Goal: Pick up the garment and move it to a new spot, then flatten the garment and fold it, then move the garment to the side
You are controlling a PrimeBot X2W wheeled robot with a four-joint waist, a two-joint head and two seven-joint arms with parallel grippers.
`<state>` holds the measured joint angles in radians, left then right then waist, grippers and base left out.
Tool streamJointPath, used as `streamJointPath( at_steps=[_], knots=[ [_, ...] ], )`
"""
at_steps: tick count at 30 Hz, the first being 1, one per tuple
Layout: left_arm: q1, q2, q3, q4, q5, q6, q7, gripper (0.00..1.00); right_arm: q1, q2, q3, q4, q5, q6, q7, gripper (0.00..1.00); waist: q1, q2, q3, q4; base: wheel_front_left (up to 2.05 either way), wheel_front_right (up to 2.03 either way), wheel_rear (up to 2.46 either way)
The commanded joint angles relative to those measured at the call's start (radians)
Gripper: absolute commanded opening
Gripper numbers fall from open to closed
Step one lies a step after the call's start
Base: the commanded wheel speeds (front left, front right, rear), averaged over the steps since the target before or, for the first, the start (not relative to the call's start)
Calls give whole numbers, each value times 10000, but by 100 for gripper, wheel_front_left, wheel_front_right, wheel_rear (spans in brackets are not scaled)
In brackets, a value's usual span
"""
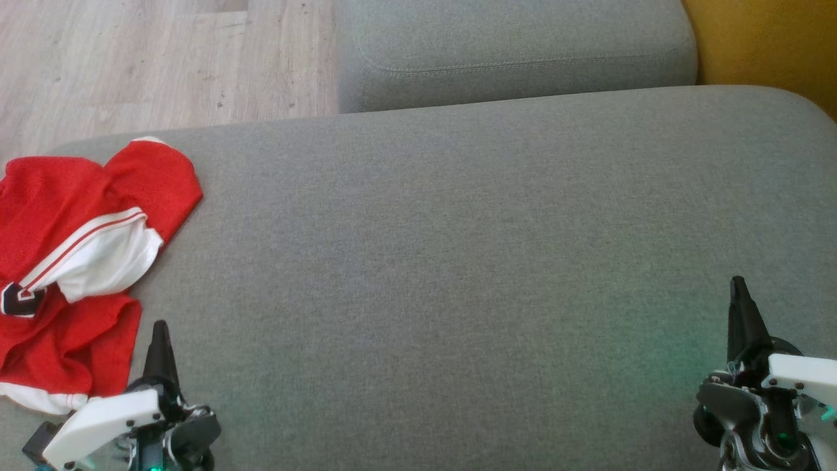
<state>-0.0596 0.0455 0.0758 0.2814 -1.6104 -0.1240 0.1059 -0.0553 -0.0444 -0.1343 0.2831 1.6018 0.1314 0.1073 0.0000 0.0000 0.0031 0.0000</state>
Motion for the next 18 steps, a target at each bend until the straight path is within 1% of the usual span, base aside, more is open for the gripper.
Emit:
streamJointPath(
  at_steps=[1,14,15,18],
  knots=[
    [-483,47,375,-366,14,-67,69,0,-526,-58,210,-384,72,-7,56,0,0,0,0,0,0,0,0],
    [-483,47,375,-366,14,-67,69,0,-526,-58,210,-384,72,-7,56,0,0,0,0,0,0,0,0],
    [2,0,-4,11,1,4,-3,100,2,2,1,11,-1,0,-1,100,0,0,0,0,0,0,0],
    [197,-9,-78,405,5,9,-12,100,203,13,21,424,-8,0,-9,100,0,0,0,0,0,0,0]
  ],
)
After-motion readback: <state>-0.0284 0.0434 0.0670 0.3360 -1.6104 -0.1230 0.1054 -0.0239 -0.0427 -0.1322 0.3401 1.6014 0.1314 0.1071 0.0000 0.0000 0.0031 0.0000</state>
